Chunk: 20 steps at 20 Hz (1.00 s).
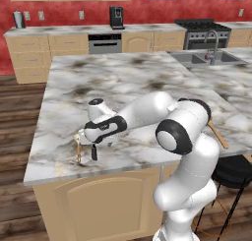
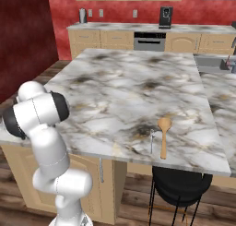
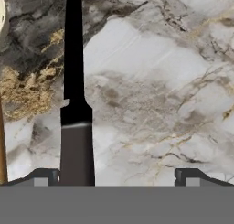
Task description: Pick up the metallic utensils from the counter and place them in the open drawer. Make sure not to pick up any wooden utensils.
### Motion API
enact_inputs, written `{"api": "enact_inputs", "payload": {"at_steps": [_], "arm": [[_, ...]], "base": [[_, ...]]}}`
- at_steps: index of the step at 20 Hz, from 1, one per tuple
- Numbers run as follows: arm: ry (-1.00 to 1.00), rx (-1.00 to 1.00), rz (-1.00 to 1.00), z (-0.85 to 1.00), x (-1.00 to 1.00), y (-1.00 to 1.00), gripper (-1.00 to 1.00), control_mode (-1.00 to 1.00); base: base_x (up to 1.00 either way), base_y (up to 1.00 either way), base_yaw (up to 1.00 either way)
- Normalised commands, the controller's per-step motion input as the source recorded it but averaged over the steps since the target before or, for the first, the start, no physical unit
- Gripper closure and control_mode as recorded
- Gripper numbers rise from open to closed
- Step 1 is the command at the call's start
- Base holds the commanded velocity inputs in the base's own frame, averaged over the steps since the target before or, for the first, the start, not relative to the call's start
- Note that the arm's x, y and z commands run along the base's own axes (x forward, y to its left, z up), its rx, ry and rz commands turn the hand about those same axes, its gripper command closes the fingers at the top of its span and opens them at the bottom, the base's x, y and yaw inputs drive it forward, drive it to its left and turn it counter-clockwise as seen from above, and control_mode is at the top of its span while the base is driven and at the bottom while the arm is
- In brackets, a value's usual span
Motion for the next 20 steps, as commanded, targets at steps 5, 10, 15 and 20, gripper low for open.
{"api": "enact_inputs", "payload": {"at_steps": [5,10,15,20], "arm": [[0.00,0.00,-0.01,-0.18,0.19,0.04,-1.00,-1.00],[0.00,0.00,0.00,-0.19,0.07,0.01,-1.00,-1.00],[0.03,0.00,-0.01,-0.09,0.04,0.08,-1.00,-1.00],[0.05,0.00,-0.01,-0.07,0.04,0.11,-1.00,-1.00]], "base": [[0.00,0.00,0.00],[0.00,0.00,0.00],[0.00,0.00,0.00],[0.00,0.00,0.00]]}}
